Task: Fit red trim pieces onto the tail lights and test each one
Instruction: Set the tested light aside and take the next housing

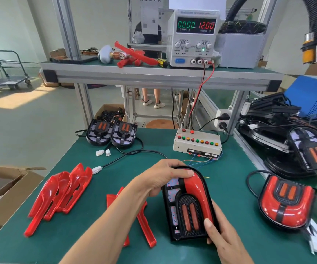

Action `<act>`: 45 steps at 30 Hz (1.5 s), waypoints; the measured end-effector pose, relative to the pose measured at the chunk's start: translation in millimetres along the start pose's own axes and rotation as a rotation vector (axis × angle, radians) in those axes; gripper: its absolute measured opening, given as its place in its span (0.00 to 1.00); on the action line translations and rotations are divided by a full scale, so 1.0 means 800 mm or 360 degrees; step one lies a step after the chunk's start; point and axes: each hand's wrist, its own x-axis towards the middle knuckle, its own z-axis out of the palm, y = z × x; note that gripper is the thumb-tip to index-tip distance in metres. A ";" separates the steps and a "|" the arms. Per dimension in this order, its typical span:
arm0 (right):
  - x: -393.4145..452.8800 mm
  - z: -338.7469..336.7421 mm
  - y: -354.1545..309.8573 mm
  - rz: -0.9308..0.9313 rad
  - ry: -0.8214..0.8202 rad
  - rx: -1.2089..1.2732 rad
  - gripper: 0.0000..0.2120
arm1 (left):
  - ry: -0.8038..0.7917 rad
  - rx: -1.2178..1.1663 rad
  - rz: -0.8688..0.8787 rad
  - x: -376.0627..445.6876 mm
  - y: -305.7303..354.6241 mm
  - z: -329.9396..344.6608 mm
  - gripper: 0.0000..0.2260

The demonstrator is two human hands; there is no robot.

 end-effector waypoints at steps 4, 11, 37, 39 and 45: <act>0.000 0.003 -0.008 0.0022 0.0013 -0.0043 0.21 | 0.0055 -0.0003 0.0039 -0.003 -0.002 -0.001 0.04; 0.003 0.015 -0.031 0.0056 0.0449 -0.0148 0.25 | 0.0091 0.0148 0.0134 -0.003 -0.002 0.005 0.05; 0.069 0.008 -0.075 0.0144 0.0341 0.0362 0.12 | 0.0307 0.0444 0.0401 -0.001 -0.020 0.038 0.09; 0.069 0.010 -0.074 0.0126 0.0377 0.0329 0.13 | 0.0342 0.0472 0.0406 -0.001 -0.020 0.038 0.10; 0.068 0.012 -0.071 0.0099 0.0446 0.0262 0.16 | 0.0261 0.0528 0.0351 -0.003 -0.016 0.033 0.13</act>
